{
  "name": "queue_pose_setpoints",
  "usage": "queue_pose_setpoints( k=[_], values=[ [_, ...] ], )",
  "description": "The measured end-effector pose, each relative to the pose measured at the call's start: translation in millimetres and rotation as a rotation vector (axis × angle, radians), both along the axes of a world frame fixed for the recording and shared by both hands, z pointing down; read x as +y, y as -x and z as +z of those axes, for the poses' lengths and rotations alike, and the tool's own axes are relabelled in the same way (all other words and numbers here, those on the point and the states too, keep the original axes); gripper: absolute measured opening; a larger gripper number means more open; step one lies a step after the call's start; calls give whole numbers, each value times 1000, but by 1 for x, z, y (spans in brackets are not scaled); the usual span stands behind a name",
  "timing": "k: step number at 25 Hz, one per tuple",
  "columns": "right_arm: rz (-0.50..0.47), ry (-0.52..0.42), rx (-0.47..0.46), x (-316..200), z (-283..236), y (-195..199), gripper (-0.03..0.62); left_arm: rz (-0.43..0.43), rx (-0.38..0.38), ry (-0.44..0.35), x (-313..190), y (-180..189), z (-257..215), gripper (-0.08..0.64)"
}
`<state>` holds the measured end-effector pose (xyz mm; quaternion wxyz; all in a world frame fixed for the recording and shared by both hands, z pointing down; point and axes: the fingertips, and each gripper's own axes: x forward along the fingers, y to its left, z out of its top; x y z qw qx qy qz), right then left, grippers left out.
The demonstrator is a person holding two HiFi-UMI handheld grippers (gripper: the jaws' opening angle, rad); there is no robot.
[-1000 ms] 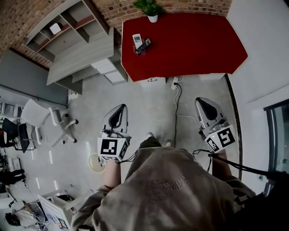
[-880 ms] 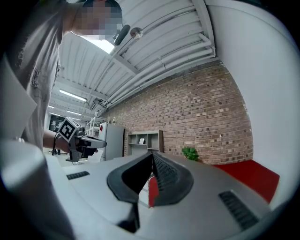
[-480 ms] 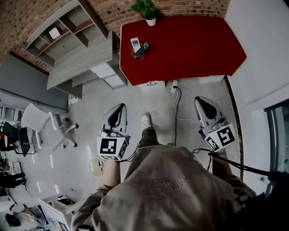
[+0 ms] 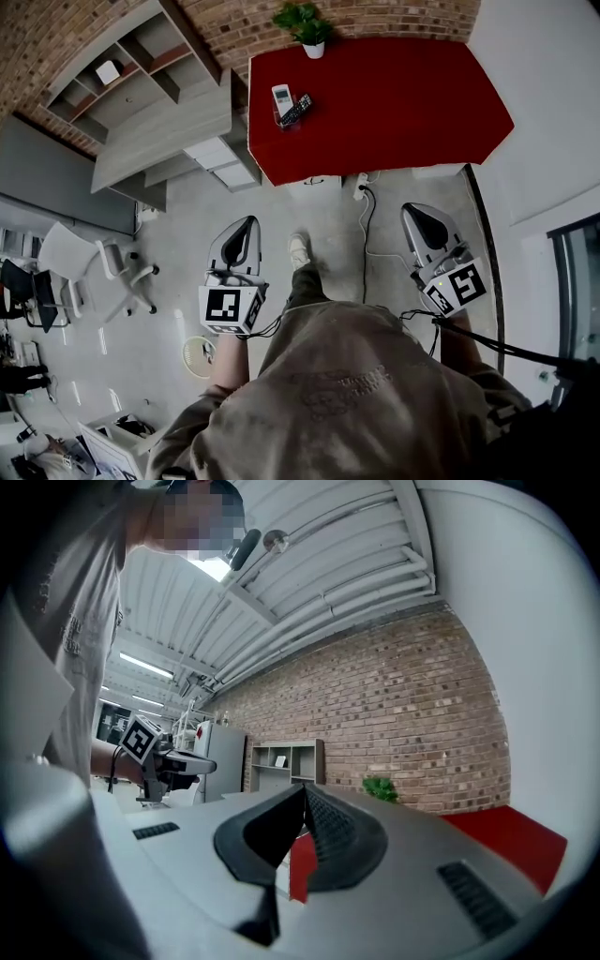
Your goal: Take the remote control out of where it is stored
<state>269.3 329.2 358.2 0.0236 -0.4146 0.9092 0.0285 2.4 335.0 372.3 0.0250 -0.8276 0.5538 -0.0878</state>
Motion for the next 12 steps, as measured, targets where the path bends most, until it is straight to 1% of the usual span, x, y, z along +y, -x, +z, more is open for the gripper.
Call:
queue_pose_setpoints(
  k=[3,7,12],
  values=[
    [-1,9,7,-15,4,13,14,3,16,11,-17,12,8,9],
    [-6,7,9,-39,5,32,14,0,2,22,-41,30,14,9],
    [-14,17,15,-67,4,53,14,-8,8,26,-72,53,12,9]
  ],
)
